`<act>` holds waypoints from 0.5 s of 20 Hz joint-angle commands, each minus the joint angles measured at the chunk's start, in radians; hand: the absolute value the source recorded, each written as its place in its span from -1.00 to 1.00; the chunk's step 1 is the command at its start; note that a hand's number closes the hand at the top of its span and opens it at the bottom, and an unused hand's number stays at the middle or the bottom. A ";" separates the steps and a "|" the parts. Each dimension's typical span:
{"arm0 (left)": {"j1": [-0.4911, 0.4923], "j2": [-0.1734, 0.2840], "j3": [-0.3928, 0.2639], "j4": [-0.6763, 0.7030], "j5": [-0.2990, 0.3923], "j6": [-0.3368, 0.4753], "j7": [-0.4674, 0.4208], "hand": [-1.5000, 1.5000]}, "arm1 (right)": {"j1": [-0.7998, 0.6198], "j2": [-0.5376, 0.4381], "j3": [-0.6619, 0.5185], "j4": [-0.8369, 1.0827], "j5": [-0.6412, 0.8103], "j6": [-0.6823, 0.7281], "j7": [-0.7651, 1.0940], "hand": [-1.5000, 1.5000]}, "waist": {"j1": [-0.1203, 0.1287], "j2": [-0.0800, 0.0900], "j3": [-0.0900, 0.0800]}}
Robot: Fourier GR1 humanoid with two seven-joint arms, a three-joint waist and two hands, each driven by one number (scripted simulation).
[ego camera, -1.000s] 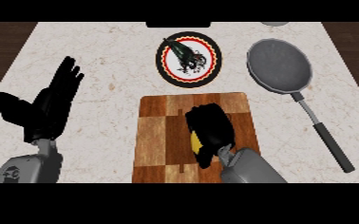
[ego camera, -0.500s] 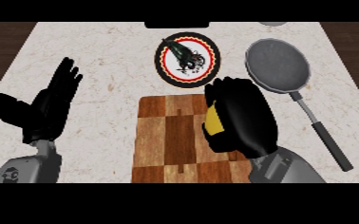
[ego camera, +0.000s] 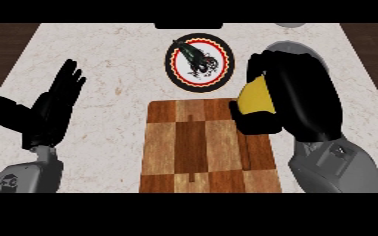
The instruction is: Pick the lemon from the cutting board and place it in the pan
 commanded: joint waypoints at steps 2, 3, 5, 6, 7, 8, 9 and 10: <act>-0.023 -0.017 -0.007 0.048 -0.025 0.015 -0.020 0.00 | -0.037 -0.086 -0.229 0.128 -0.079 -0.089 -0.129 1.00 | -0.001 0.004 0.001; 0.001 -0.012 -0.010 -0.052 -0.001 0.008 0.037 0.00 | -0.040 -0.063 -0.214 0.197 -0.067 -0.118 -0.145 1.00 | 0.007 0.002 0.001; 0.015 -0.002 -0.004 -0.049 0.004 -0.002 0.044 0.00 | -0.031 -0.141 -0.327 0.232 -0.137 -0.150 -0.242 1.00 | 0.006 0.003 0.001; 0.039 0.019 0.028 -0.054 0.035 -0.032 0.016 0.00 | 0.005 -0.129 -0.337 0.296 -0.133 -0.238 -0.288 1.00 | 0.011 0.004 0.001; 0.014 0.006 0.023 0.004 0.021 -0.031 -0.020 0.00 | -0.079 -0.128 -0.348 0.375 -0.134 -0.236 -0.304 1.00 | 0.009 0.005 0.000; -0.030 -0.010 -0.001 -0.017 0.002 0.005 0.046 0.00 | -0.064 -0.125 -0.351 0.369 -0.125 -0.237 -0.291 1.00 | 0.004 0.003 0.000; 0.021 -0.031 -0.017 -0.039 -0.022 0.017 -0.005 0.00 | -0.067 -0.181 -0.419 0.384 -0.183 -0.231 -0.355 1.00 | 0.006 0.003 0.001; 0.009 -0.001 0.005 -0.043 0.009 -0.011 0.038 0.00 | -0.061 -0.175 -0.430 0.423 -0.180 -0.275 -0.377 1.00 | 0.006 0.003 0.001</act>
